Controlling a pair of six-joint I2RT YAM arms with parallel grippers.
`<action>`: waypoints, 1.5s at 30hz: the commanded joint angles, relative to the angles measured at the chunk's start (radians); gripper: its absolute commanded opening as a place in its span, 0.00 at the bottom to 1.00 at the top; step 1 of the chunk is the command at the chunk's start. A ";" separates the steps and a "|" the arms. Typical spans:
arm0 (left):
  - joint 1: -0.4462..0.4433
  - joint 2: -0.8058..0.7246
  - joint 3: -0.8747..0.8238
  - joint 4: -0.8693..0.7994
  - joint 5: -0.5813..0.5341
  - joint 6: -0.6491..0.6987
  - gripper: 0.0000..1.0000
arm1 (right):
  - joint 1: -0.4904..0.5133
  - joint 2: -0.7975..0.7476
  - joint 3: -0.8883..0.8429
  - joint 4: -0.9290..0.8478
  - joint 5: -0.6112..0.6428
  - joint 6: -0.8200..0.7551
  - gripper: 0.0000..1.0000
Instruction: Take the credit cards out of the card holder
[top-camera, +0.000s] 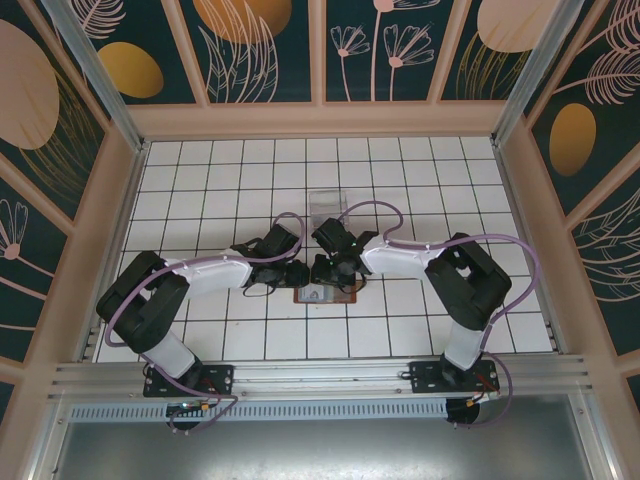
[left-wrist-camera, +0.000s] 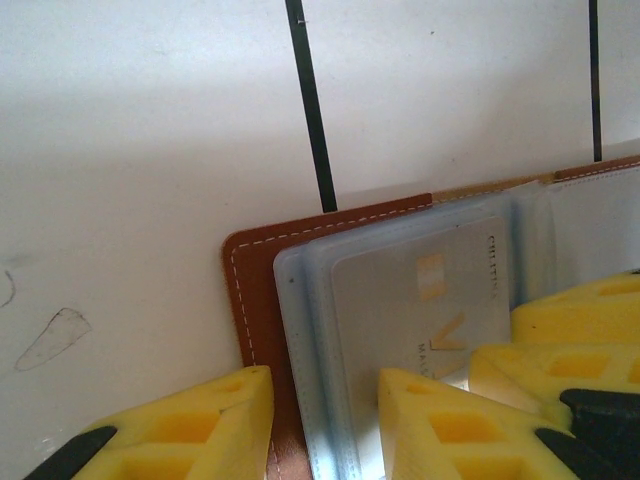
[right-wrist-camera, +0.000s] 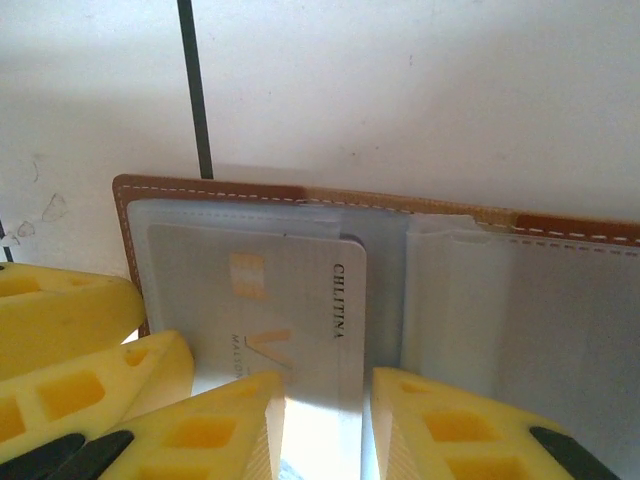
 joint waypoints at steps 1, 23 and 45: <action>-0.003 -0.020 0.013 -0.039 -0.013 0.011 0.36 | -0.002 -0.005 -0.023 -0.045 0.047 0.005 0.31; -0.004 -0.056 0.012 -0.043 -0.043 0.001 0.34 | -0.001 -0.055 -0.029 0.010 0.002 0.026 0.31; -0.004 -0.069 0.005 -0.041 -0.056 -0.005 0.34 | 0.002 -0.043 -0.018 -0.006 0.024 0.018 0.30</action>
